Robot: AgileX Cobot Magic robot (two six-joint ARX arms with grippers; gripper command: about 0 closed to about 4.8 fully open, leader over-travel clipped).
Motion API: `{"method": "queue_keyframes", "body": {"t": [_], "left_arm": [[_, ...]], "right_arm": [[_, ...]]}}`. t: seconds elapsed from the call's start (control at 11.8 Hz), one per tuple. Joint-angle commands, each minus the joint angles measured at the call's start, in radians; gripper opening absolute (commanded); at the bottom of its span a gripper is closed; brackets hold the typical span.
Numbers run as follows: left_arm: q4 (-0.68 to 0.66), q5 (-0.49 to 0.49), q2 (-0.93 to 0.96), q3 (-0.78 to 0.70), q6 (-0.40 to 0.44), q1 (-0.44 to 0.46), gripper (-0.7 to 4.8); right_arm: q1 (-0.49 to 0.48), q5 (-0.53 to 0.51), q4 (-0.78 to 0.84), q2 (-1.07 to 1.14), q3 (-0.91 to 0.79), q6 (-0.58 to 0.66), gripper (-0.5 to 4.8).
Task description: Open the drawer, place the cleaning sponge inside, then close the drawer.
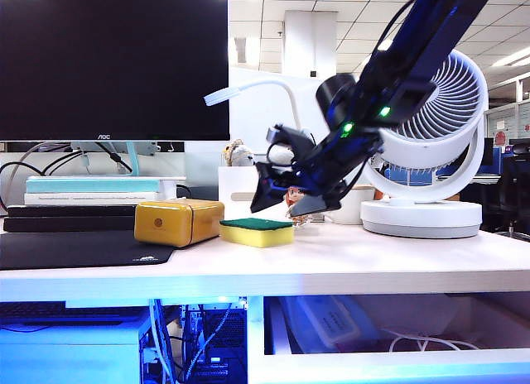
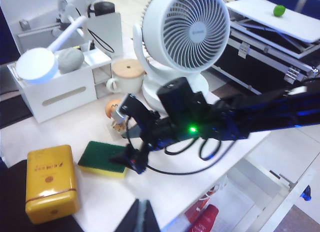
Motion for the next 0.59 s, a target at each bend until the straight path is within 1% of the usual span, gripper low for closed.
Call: {"method": "queue_keyframes", "body": {"t": [0.08, 0.25, 0.51, 0.59], "left_arm": [[0.003, 0.007, -0.003, 0.005, 0.007, 0.001, -0.05], [-0.007, 0.024, -0.003, 0.005, 0.008, 0.001, -0.05], [-0.037, 0.121, -0.003, 0.005, 0.008, 0.001, -0.05], [-0.044, 0.124, -0.003, 0.005, 0.008, 0.001, -0.05]], "right_arm": [[0.004, -0.034, 0.010, 0.040, 0.053, 0.027, 4.79], [0.005, -0.033, -0.004, 0.069, 0.085, 0.047, 4.79], [0.013, -0.023, -0.036, 0.092, 0.093, 0.050, 4.79], [0.016, -0.024, -0.057, 0.095, 0.093, 0.046, 4.79]]}}
